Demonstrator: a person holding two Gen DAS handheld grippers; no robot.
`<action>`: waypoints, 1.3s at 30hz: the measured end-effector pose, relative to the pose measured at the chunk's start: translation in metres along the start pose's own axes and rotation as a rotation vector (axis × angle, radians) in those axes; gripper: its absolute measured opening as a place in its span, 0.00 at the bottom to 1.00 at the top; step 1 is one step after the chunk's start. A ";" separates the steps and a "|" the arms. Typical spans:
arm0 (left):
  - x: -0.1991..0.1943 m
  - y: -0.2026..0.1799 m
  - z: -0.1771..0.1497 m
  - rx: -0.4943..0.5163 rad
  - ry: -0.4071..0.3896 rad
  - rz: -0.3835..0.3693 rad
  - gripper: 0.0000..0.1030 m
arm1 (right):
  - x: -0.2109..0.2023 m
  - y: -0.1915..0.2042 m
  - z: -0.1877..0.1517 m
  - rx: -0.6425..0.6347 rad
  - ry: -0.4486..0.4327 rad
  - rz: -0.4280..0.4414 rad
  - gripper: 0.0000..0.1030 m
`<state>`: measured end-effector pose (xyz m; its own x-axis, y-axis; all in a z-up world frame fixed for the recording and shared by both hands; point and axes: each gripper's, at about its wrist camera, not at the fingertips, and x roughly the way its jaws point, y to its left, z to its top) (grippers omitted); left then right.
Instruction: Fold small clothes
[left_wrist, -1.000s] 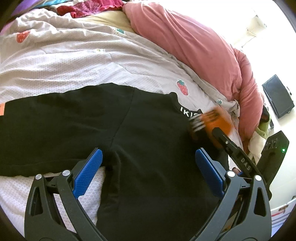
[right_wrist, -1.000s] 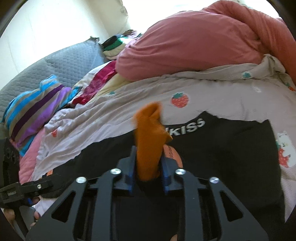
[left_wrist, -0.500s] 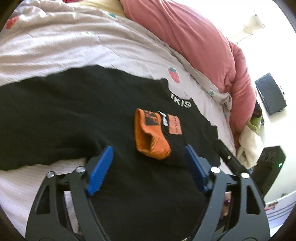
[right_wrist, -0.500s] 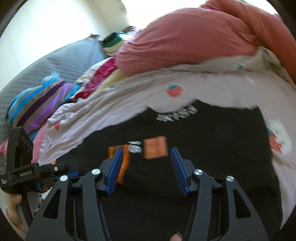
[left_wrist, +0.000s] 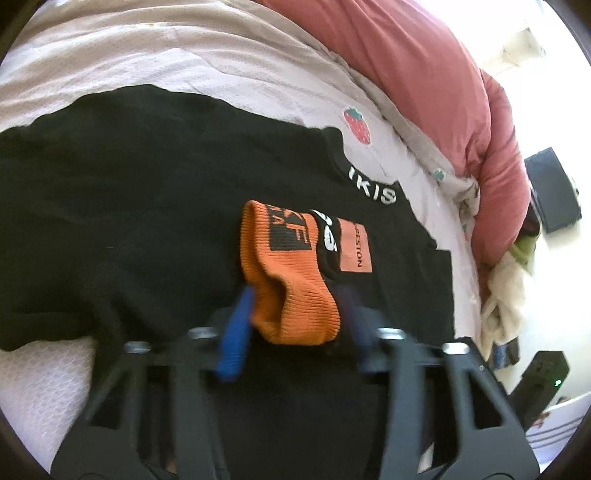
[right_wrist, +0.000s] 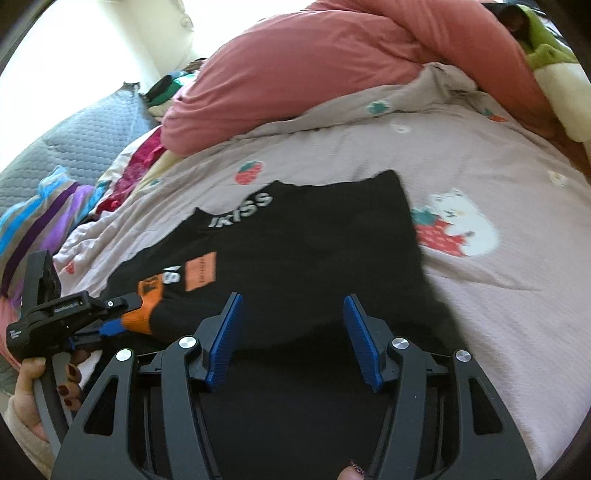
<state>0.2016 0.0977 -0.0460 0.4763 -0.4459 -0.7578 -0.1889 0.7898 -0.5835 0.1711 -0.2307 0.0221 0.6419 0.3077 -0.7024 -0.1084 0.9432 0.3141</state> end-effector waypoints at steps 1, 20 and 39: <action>0.002 -0.002 -0.001 0.014 -0.003 0.003 0.05 | -0.002 -0.006 -0.001 0.007 -0.002 -0.007 0.53; -0.059 -0.020 -0.012 0.213 -0.169 0.170 0.20 | 0.000 -0.006 0.002 -0.058 -0.025 -0.086 0.53; -0.012 -0.018 -0.024 0.243 -0.060 0.228 0.26 | 0.057 -0.001 -0.002 -0.101 0.132 -0.137 0.54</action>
<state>0.1785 0.0791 -0.0337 0.4969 -0.2262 -0.8378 -0.0893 0.9470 -0.3086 0.2059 -0.2138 -0.0196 0.5514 0.1835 -0.8138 -0.1066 0.9830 0.1494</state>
